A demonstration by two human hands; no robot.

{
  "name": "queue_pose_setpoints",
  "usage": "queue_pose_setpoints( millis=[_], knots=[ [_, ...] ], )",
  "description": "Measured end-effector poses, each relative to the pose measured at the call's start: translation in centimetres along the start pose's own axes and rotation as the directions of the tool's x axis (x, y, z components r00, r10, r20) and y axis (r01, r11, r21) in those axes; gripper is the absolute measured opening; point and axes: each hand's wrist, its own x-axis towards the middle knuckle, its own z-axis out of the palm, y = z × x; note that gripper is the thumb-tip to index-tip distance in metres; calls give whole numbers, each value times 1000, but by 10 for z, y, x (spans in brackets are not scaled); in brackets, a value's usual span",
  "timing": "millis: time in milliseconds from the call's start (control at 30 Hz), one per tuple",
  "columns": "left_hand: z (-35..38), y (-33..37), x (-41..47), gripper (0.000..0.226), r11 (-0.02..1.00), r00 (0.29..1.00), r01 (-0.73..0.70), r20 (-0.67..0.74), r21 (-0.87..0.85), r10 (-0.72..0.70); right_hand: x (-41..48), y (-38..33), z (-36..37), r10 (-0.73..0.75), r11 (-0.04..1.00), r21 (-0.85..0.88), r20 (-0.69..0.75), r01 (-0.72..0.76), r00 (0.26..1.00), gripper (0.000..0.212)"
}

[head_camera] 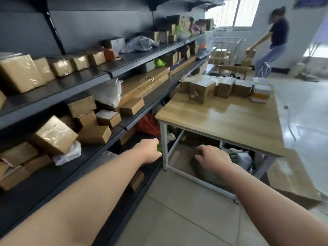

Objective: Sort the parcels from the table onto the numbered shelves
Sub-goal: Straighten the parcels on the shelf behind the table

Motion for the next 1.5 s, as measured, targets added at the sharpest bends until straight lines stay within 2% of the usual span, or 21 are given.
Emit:
queue_pose_setpoints(
  millis=[133, 267, 600, 767, 867, 1033, 1333, 1500],
  knots=[
    [-8, 29, 68, 51, 997, 997, -79, 17, 13, 78, 35, 42, -5, 130, 991, 17, -18, -129, 991, 45],
    [-16, 69, 128, 53, 986, 987, -162, 29, 45, 161, 80, 74, -9, 191, 981, 35, -23, -190, 981, 43],
    [-65, 167, 279, 53, 964, 977, -204, -23, 173, 211, 242, 165, -55, 195, 976, 106, -36, -190, 980, 44],
    [-72, 203, 338, 53, 977, 979, -195, -48, 82, 200, 309, 206, -78, 189, 977, 116, -57, -181, 980, 43],
    [-71, 216, 368, 53, 980, 981, -190, -20, 66, 191, 335, 218, -71, 199, 971, 136, -20, -195, 980, 42],
    [-89, 226, 435, 54, 986, 985, -160, -50, 41, 162, 381, 240, -67, 227, 964, 140, -2, -225, 974, 43],
    [-114, 235, 585, 50, 965, 967, -250, -25, 79, 253, 501, 271, -75, 344, 929, 149, -10, -339, 939, 43],
    [-124, 235, 669, 53, 971, 971, -239, -22, 1, 239, 573, 270, -72, 380, 911, 167, 16, -377, 925, 44]
  ],
)
